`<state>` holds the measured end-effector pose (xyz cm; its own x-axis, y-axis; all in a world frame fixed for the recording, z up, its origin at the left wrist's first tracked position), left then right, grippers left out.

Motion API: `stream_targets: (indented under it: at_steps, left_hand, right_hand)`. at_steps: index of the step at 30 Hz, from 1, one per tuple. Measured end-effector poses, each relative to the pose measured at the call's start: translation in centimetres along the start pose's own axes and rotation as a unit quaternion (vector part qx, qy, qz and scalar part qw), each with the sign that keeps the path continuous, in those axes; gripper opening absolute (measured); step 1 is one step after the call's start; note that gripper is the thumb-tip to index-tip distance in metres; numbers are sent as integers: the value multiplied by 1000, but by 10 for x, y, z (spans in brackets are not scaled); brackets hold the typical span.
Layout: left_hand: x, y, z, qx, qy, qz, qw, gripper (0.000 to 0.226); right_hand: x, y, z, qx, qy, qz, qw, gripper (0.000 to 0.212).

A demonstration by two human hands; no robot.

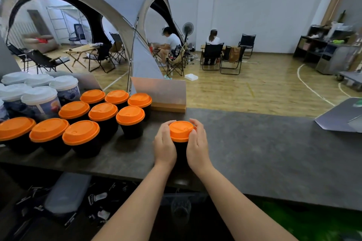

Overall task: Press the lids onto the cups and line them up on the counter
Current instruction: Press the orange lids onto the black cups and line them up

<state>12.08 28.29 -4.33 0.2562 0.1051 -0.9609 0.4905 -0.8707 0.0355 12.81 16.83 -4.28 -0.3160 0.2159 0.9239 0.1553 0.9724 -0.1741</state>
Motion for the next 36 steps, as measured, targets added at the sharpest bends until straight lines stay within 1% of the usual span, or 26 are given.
stream_targets:
  at_steps: [3,5,7,8,9,12,16,18,20,24,29,31,34,36]
  left_hand:
    - [1,2,-4,71,12,-12,997,48]
    - [-3,-1,-7,81,33,-39,995,44]
    - [-5,-4,-9,56,26,-37,997,30]
    - [-5,-6,-9,40,11,-28,999,25]
    - [-4,-6,-8,25,-5,-16,1000,26]
    - [-3,-7,-1,-2,-30,12,999,33]
    - [4,2,10,17,-22,20,999,35]
    - [6,4,13,15,-12,13,1000,42]
    - [6,4,12,5,-1,16,1000,43]
    - [7,4,9,3,14,22,1000,42]
    - [6,1,6,47,19,19,999,46]
    - [5,0,7,54,11,23,998,43]
    - [5,-2,12,18,9,23,1000,34]
    - [6,-4,13,-13,13,23,1000,31]
  right_hand:
    - [-2,-5,2,4,-6,20,1000,50]
    - [-4,-9,4,2,-11,20,1000,46]
    - [-6,-13,4,-12,-11,19,1000,34]
    - [-7,-16,4,-24,-11,21,999,29]
    - [-8,-17,3,-38,-10,24,999,27]
    - [-10,-17,-2,-59,-1,28,998,31]
    - [-11,-4,-2,-20,-7,-10,1000,42]
    - [-12,0,-1,-17,-15,-20,1000,50]
    - [-14,0,-1,-22,-16,-24,999,53]
    - [-16,0,-3,-26,-32,-21,999,53]
    - [-16,0,-1,-33,-57,21,998,52]
    - [-14,0,0,-27,-58,27,998,53]
    - [-13,1,0,-11,-41,19,999,54]
    - [-12,-1,0,-10,-22,5,1000,44]
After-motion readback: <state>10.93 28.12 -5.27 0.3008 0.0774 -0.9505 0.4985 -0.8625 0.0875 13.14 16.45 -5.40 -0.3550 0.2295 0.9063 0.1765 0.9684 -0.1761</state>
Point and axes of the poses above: each hand's wrist, its own z-axis away from the middle knuckle, its own y-axis out of the palm, x = y × z, the point moved 5 cm from there along -z, towards the middle knuckle, and after that the axes turned 3 degrees about -x, right-handed, at the moved point
